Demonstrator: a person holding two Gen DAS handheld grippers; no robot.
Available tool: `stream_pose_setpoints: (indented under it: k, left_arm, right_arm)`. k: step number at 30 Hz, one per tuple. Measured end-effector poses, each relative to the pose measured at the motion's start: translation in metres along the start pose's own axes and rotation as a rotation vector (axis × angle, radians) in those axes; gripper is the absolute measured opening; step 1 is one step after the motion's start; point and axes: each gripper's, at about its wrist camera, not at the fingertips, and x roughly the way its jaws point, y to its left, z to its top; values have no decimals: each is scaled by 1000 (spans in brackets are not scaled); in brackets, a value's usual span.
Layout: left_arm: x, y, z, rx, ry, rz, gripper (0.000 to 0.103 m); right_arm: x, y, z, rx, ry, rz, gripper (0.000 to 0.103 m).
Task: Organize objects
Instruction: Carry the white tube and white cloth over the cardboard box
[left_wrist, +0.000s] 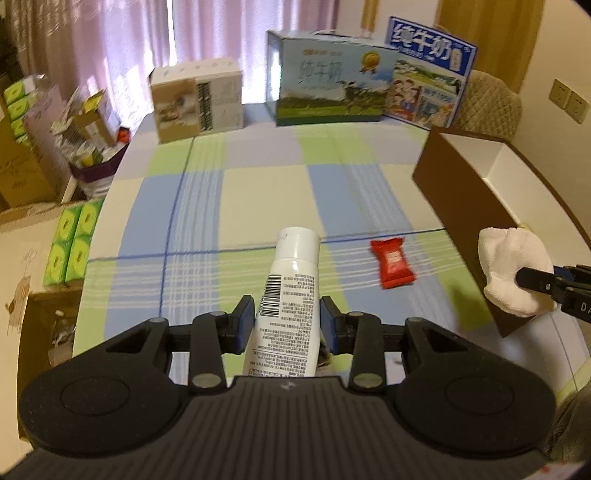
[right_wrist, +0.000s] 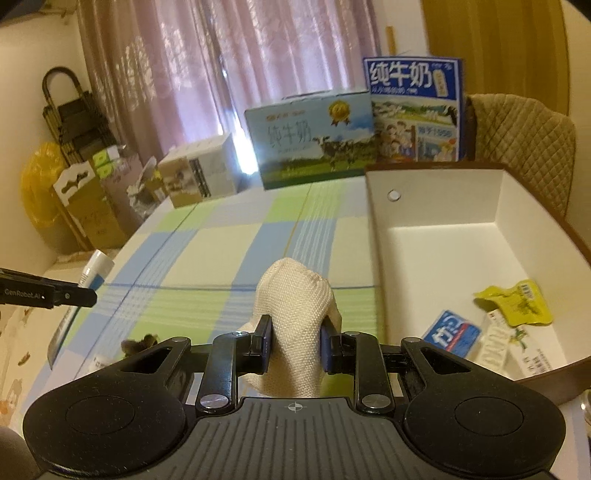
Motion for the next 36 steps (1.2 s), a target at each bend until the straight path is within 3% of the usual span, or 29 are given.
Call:
stream_pose_setpoints:
  k: [7,23,36]
  left_arm:
    - [0,-41,16,63,-8,-41,33]
    - [24,-170,48,200,-4,-212,33]
    - [51,-266,72,239,31,-268,33]
  right_arm:
    - [-22,-25,3,35,-35,-30,22]
    - [-68,-88,4,97,-89,-133,22]
    - [-60,-130,17,123,-86,-177,22]
